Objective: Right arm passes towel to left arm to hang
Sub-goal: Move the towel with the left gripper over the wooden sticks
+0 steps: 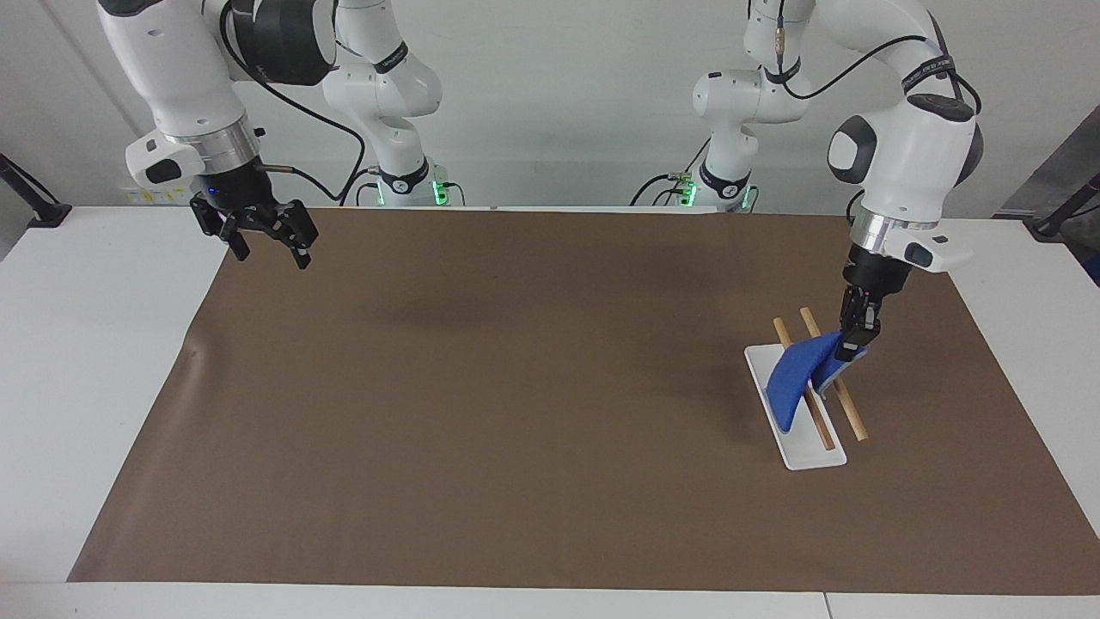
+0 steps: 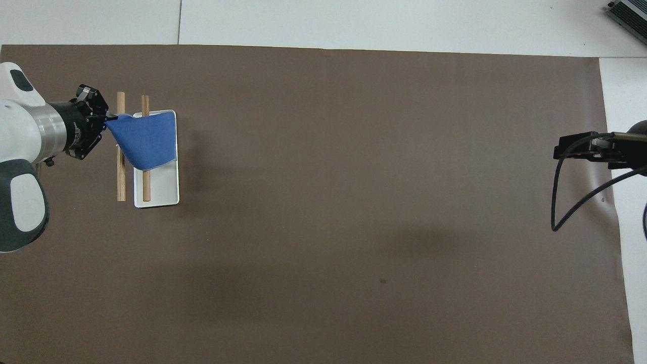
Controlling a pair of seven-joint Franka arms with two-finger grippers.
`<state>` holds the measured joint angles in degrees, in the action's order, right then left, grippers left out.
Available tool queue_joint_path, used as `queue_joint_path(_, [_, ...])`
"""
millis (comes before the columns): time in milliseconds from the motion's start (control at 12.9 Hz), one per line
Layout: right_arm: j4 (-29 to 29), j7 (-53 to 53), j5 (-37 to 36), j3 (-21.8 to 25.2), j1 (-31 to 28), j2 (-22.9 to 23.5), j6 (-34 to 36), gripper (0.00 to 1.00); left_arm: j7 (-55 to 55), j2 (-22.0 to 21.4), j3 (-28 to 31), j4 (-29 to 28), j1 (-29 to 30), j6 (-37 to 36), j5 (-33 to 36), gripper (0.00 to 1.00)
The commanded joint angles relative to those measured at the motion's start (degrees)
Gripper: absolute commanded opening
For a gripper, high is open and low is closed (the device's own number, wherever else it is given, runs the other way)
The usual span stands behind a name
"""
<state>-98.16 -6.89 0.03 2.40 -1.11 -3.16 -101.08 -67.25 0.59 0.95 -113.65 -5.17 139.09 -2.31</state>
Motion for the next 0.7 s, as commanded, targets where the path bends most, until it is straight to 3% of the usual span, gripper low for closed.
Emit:
queue_joint_path(0, [3.4,1.1,-2.7,0.1,0.2,1.1,3.5,1.00,3.3,-0.1,-0.4,2.1,2.8,-2.2,1.4,0.00])
queue_joint_path(233, [4.5,1.2,-2.8,0.1,0.1,2.0,5.1,1.00,7.3,1.2,-0.5,5.4,4.7,-3.6,5.3,0.00])
queue_joint_path(622, [4.2,1.2,-2.8,-1.1,-0.3,1.6,6.9,1.00,15.0,1.4,-0.5,4.2,4.9,-3.0,5.9,0.00])
